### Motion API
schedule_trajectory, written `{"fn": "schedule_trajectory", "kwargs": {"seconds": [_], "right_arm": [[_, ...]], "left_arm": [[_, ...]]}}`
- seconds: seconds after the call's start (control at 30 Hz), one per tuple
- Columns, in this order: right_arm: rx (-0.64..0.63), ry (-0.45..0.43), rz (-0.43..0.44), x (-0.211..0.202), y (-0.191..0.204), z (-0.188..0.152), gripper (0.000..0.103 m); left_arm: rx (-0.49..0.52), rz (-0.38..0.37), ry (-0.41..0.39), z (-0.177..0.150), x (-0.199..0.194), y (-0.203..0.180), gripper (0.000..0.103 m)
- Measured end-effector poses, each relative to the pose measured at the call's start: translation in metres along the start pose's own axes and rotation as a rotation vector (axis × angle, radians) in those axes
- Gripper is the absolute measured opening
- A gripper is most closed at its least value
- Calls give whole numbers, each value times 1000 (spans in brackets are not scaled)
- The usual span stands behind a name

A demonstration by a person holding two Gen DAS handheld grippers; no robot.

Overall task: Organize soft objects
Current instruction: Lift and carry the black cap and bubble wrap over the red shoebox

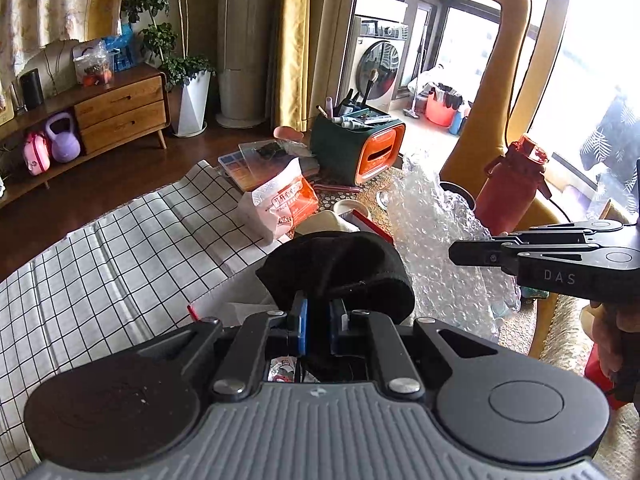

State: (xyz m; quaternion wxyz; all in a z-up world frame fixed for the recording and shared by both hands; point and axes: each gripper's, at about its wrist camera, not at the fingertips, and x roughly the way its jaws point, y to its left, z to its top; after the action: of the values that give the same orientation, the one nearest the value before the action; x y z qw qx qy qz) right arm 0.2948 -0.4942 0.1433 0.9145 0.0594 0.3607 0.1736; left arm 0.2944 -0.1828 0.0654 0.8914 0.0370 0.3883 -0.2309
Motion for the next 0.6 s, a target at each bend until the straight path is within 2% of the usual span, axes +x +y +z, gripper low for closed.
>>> {"fn": "schedule_trajectory", "kwargs": {"seconds": [0.3,0.6], "right_arm": [[91,55,1,49,-34,-16,4],[123,129,41,87,-32,-40,4]], "left_arm": [[-73,22,58,-5,67,13,10],[-115,19,144,-29,111,25,10]]}}
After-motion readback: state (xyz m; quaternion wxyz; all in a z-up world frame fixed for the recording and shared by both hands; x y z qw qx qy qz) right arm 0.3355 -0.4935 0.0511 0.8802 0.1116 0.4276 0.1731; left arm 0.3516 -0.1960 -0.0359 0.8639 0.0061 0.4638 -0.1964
